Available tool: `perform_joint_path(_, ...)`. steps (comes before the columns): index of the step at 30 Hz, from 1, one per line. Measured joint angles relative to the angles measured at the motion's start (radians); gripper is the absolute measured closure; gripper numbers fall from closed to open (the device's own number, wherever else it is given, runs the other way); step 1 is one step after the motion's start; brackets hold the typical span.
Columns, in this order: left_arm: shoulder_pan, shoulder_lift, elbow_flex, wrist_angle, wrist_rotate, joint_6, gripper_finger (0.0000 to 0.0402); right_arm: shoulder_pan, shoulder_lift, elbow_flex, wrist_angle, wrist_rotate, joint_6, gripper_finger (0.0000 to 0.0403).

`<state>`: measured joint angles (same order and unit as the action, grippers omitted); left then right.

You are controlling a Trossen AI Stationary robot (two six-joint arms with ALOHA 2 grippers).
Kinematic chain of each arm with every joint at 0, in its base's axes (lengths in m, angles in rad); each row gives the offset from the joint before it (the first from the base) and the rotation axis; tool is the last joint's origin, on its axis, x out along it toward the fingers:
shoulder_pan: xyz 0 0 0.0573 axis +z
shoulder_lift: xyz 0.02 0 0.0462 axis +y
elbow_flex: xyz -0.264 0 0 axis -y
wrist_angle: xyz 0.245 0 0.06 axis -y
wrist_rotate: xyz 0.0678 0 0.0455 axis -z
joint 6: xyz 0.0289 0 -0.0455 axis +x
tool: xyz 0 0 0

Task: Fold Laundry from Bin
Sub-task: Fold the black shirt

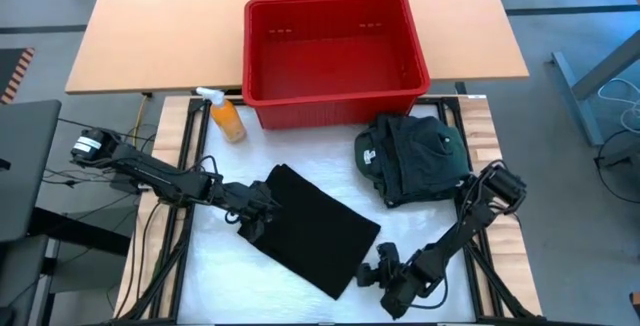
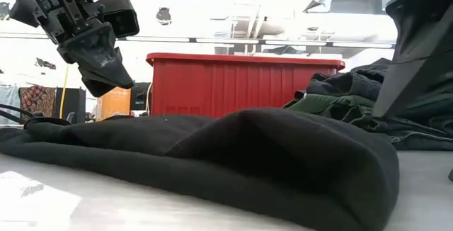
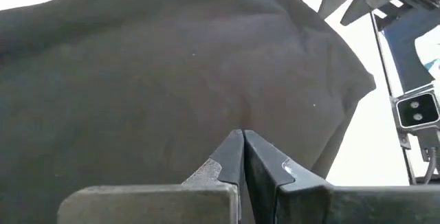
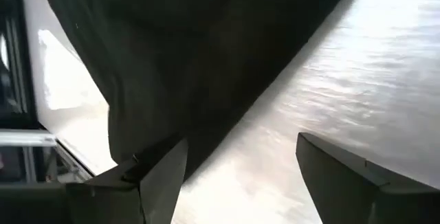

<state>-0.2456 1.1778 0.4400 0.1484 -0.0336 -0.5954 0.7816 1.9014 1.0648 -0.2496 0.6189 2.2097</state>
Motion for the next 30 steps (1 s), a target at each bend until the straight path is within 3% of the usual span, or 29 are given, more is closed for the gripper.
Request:
perform_joint_path(7, -0.003, 0.000, 0.000, 0.000, 0.001, -0.004, 0.0401, -0.034, 0.005, -0.005, -0.037, 0.127, 0.041, 0.0101)
perform_joint_path(14, -0.003, 0.000, 0.000, 0.000, -0.030, -0.004, 0.0401, -0.096, 0.003, -0.004, -0.041, 0.077, 0.048, 0.0119)
perform_joint_path(18, -0.003, 0.000, 0.000, 0.006, -0.134, -0.009, 0.0401, -0.115, 0.003, -0.004, -0.084, 0.074, 0.035, 0.0187)
perform_joint_path(24, -0.003, 0.017, 0.002, 0.151, -0.215, 0.003, 0.0401, -0.145, -0.038, -0.006, -0.100, 0.077, -0.125, 0.0373)
perform_joint_path(30, -0.001, 0.172, 0.015, 0.328, -0.213, -0.002, 0.0401, -0.179, -0.185, -0.006, -0.119, 0.043, -0.356, 0.0360)
